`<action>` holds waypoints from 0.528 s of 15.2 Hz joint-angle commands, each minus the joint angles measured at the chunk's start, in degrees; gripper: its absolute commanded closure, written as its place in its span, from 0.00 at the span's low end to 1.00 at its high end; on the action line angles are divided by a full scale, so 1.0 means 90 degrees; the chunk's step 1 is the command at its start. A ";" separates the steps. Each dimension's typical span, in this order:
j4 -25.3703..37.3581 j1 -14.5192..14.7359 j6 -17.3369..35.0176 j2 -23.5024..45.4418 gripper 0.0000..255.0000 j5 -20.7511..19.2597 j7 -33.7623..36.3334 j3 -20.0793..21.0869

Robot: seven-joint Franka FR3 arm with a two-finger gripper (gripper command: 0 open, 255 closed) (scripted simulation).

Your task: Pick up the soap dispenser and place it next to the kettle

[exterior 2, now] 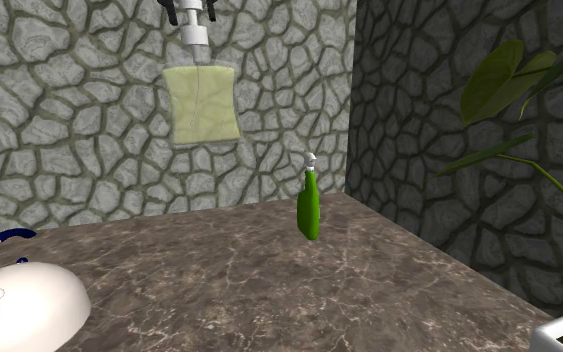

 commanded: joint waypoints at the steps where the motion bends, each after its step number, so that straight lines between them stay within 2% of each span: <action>1: -0.0147 0.0126 -0.0035 -0.0144 1.00 0.0019 0.0341 0.0210; 8: -0.0395 0.0517 -0.0218 -0.0456 1.00 0.0158 0.1428 0.0918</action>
